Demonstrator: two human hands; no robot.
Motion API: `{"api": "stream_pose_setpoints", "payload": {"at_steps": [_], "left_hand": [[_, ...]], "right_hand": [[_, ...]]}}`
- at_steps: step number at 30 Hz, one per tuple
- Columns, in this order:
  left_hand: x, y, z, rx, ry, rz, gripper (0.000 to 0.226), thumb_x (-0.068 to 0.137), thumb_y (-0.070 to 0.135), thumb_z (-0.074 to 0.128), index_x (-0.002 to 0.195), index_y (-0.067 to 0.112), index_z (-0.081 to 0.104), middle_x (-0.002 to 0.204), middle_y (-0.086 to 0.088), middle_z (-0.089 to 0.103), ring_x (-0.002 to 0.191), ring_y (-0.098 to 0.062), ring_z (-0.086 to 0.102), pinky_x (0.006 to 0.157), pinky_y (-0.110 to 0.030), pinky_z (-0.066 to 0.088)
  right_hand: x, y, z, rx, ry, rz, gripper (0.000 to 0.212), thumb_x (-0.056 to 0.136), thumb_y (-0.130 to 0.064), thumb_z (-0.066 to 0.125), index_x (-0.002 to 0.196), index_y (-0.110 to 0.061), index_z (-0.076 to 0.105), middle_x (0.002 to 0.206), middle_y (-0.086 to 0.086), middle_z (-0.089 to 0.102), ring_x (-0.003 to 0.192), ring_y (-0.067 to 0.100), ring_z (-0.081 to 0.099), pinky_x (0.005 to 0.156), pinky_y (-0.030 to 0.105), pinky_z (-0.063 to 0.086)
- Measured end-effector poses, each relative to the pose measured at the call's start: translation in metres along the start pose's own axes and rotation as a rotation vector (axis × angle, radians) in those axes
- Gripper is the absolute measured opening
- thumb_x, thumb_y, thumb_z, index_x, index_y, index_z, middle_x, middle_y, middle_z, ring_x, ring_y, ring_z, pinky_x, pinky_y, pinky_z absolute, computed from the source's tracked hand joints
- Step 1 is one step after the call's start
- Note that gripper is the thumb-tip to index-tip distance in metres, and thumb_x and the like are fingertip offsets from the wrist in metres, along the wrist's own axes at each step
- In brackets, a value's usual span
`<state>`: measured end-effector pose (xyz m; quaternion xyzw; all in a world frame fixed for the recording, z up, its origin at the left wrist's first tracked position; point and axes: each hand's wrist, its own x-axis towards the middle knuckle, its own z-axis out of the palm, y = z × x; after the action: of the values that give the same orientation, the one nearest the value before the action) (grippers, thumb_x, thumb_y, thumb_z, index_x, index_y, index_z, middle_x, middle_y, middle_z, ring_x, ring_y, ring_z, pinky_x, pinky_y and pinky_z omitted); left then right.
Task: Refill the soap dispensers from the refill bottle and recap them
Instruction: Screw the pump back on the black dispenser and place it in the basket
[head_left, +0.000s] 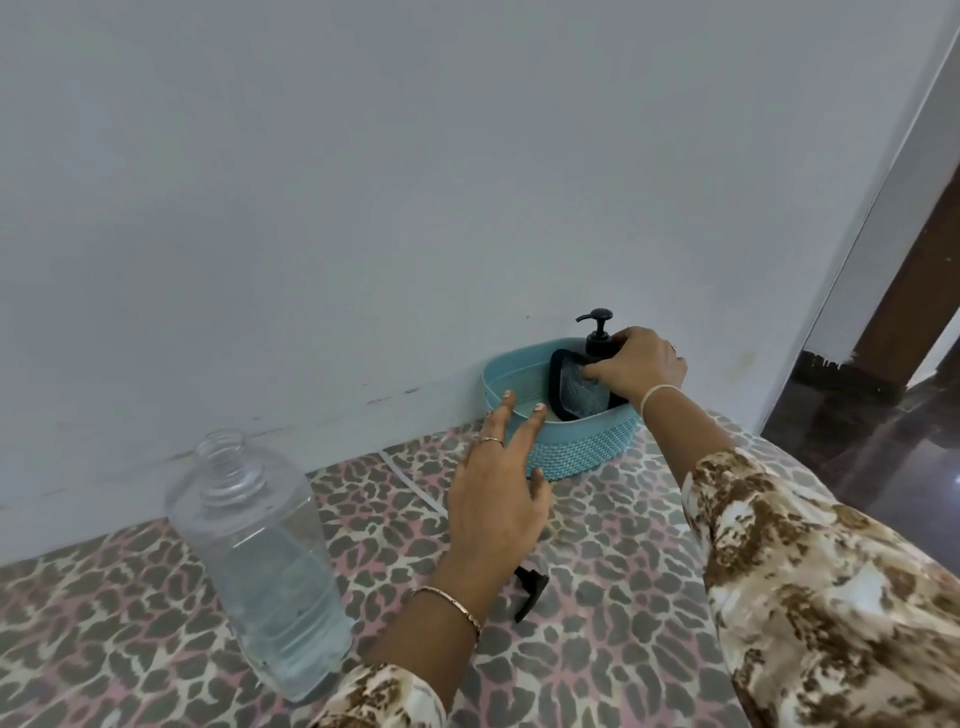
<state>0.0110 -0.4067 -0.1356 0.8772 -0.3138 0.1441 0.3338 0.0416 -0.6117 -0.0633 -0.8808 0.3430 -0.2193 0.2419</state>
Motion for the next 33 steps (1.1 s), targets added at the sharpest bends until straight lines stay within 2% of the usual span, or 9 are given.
{"api": "stream_pose_setpoints", "payload": {"at_steps": [4, 9, 14, 18, 20, 23, 26, 30, 33], "left_hand": [[-0.003, 0.0, -0.001, 0.105, -0.013, 0.031, 0.071, 0.091, 0.027, 0.056, 0.15, 0.041, 0.019, 0.162, 0.008, 0.004, 0.142, -0.015, 0.029, 0.109, -0.039, 0.04], [-0.005, 0.005, -0.003, 0.168, -0.094, 0.008, 0.076, 0.093, 0.031, 0.054, 0.152, 0.039, 0.008, 0.162, 0.007, -0.008, 0.149, -0.021, 0.01, 0.114, -0.042, 0.032], [-0.002, 0.012, -0.011, 0.156, -0.201, -0.051, 0.08, 0.091, 0.036, 0.055, 0.152, 0.037, 0.003, 0.161, 0.006, -0.014, 0.149, -0.026, 0.001, 0.114, -0.05, 0.03], [-0.011, 0.021, -0.021, 0.064, -0.198, -0.047, 0.082, 0.093, 0.042, 0.054, 0.153, 0.037, -0.001, 0.16, 0.008, -0.019, 0.147, -0.026, 0.014, 0.105, -0.044, 0.042], [-0.025, 0.025, -0.029, -0.017, -0.136, -0.002, 0.079, 0.094, 0.038, 0.054, 0.152, 0.038, 0.001, 0.161, 0.009, -0.012, 0.145, -0.02, 0.022, 0.101, -0.038, 0.047], [-0.05, 0.03, -0.045, -0.12, -0.081, 0.021, 0.069, 0.095, 0.035, 0.054, 0.152, 0.033, 0.016, 0.158, 0.009, 0.021, 0.139, -0.012, 0.031, 0.107, -0.029, 0.037], [-0.078, 0.028, -0.061, -0.115, -0.023, -0.005, 0.05, 0.094, 0.035, 0.053, 0.142, 0.031, 0.036, 0.137, 0.012, 0.048, 0.119, -0.005, 0.047, 0.09, -0.019, 0.039], [-0.111, 0.015, -0.079, -0.168, 0.084, -0.061, 0.032, 0.091, 0.033, 0.056, 0.122, 0.029, 0.053, 0.116, 0.013, 0.063, 0.105, -0.005, 0.058, 0.087, -0.029, 0.05], [-0.135, 0.005, -0.096, -0.175, 0.128, -0.105, 0.021, 0.09, 0.032, 0.058, 0.111, 0.028, 0.059, 0.102, 0.014, 0.067, 0.091, -0.003, 0.062, 0.077, -0.031, 0.053]], "right_hand": [[-0.003, 0.003, -0.002, -0.088, 0.032, -0.03, 0.047, 0.069, -0.045, 0.077, 0.107, -0.02, 0.064, 0.1, 0.006, 0.067, 0.107, 0.029, 0.054, 0.081, 0.035, 0.034], [-0.013, 0.002, 0.004, -0.132, 0.097, -0.055, 0.045, 0.072, -0.048, 0.068, 0.102, -0.016, 0.062, 0.094, 0.008, 0.066, 0.104, 0.031, 0.054, 0.08, 0.037, 0.035], [-0.037, 0.0, -0.001, 0.039, 0.175, -0.008, 0.071, 0.079, -0.052, 0.062, 0.135, -0.011, 0.046, 0.134, 0.008, 0.052, 0.128, 0.03, 0.041, 0.102, 0.045, 0.032], [-0.06, -0.007, -0.014, 0.174, 0.238, -0.016, 0.068, 0.086, -0.043, 0.06, 0.14, -0.01, 0.036, 0.14, 0.008, 0.045, 0.132, 0.028, 0.037, 0.107, 0.045, 0.028], [-0.076, -0.01, -0.02, 0.25, 0.265, -0.059, 0.063, 0.086, -0.04, 0.059, 0.138, -0.012, 0.037, 0.138, 0.005, 0.046, 0.129, 0.027, 0.039, 0.106, 0.043, 0.029], [-0.112, -0.013, -0.026, 0.343, 0.293, -0.141, 0.052, 0.087, -0.035, 0.059, 0.132, -0.016, 0.04, 0.13, 0.0, 0.05, 0.122, 0.021, 0.044, 0.102, 0.038, 0.032], [-0.158, -0.017, -0.025, 0.417, 0.262, -0.216, 0.041, 0.089, -0.03, 0.058, 0.126, -0.019, 0.044, 0.122, -0.003, 0.051, 0.116, 0.017, 0.045, 0.098, 0.033, 0.031], [-0.212, -0.023, -0.01, 0.451, 0.162, -0.324, 0.037, 0.089, -0.025, 0.059, 0.124, -0.023, 0.046, 0.118, -0.009, 0.052, 0.109, 0.011, 0.048, 0.097, 0.032, 0.036], [-0.246, -0.029, 0.002, 0.46, 0.098, -0.374, 0.033, 0.088, -0.024, 0.06, 0.119, -0.02, 0.05, 0.112, -0.008, 0.053, 0.105, 0.011, 0.049, 0.095, 0.036, 0.041]]}}
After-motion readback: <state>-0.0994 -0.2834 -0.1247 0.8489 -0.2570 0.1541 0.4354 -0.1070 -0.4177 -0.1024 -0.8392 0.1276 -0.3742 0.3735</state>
